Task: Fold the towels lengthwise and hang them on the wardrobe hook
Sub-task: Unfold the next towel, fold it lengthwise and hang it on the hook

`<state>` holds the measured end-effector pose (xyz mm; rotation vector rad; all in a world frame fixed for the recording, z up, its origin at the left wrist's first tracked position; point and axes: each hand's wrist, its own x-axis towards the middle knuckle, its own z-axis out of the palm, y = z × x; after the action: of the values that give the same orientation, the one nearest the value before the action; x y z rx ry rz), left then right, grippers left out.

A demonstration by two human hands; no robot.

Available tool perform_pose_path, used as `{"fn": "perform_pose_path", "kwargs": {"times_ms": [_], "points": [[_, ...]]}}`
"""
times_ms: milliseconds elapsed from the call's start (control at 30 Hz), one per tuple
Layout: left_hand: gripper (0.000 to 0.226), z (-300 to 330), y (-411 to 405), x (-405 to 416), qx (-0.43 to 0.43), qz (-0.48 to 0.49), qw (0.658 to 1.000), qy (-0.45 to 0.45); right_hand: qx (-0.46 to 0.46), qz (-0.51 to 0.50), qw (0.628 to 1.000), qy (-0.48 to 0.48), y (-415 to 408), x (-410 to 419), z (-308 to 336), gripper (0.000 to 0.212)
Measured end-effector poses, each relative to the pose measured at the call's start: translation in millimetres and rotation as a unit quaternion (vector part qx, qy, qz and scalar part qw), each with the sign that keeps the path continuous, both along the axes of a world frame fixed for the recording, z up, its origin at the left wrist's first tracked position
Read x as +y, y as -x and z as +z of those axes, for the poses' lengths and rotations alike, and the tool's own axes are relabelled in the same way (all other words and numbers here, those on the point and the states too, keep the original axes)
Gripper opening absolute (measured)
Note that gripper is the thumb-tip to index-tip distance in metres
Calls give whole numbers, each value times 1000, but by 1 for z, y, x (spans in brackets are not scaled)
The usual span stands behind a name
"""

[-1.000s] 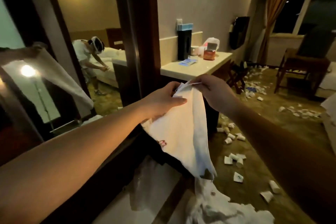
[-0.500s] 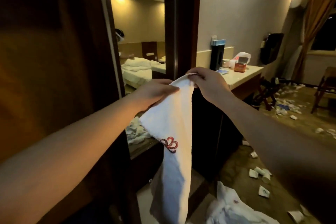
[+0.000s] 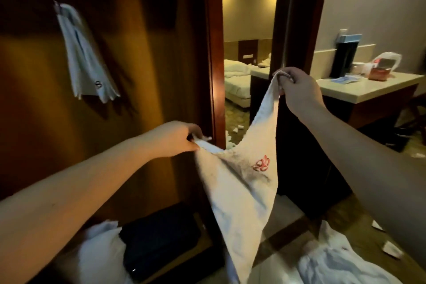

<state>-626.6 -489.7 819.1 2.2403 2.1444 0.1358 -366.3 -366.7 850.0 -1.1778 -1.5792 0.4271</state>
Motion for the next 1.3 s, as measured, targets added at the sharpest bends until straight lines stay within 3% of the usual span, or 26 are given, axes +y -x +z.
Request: {"fn": "perform_pose_path", "kwargs": {"times_ms": [100, 267, 333, 433, 467, 633, 733, 767, 900, 1000, 1100, 1200, 1300], "points": [[29, -9, 33, -38, 59, 5, 998, 18, 4, 0, 1000, 4, 23, -16, -6, 24], [33, -14, 95, -102, 69, 81, 994, 14, 1, -17, 1000, 12, 66, -44, -19, 22], [34, -12, 123, -133, 39, 115, 993, 5, -12, -23, 999, 21, 88, -57, -25, 23], [16, -7, 164, -171, -51, 164, 984, -38, -55, -9, 998, 26, 117, -77, -33, 24], [22, -4, 178, -184, -67, 176, 981, -48, -65, -4, 997, 31, 129, -86, -35, 24], [19, 2, 236, -241, -83, 235, 967, -51, -88, 18, 995, 51, 183, -121, -42, 28], [55, 0, 264, -267, -98, 261, 960, -39, -76, 29, 995, 58, 208, -137, -49, 27], [58, 0, 272, -276, -112, 270, 955, -45, -73, 32, 995, 61, 216, -143, -50, 27], [25, -8, 311, -304, -219, 281, 932, -70, -75, 44, 994, 62, 236, -161, -51, 28], [14, -21, 332, -320, -426, 266, 857, -114, -93, 38, 992, 73, 246, -170, -52, 32], [23, -39, 343, -327, -649, 223, 704, -183, -127, 61, 987, 80, 256, -177, -53, 34], [30, -56, 339, -328, -729, 214, 606, -235, -137, 69, 984, 90, 265, -186, -54, 33], [16, -65, 332, -326, -723, 243, 582, -281, -156, 71, 979, 106, 273, -192, -58, 33]]}}
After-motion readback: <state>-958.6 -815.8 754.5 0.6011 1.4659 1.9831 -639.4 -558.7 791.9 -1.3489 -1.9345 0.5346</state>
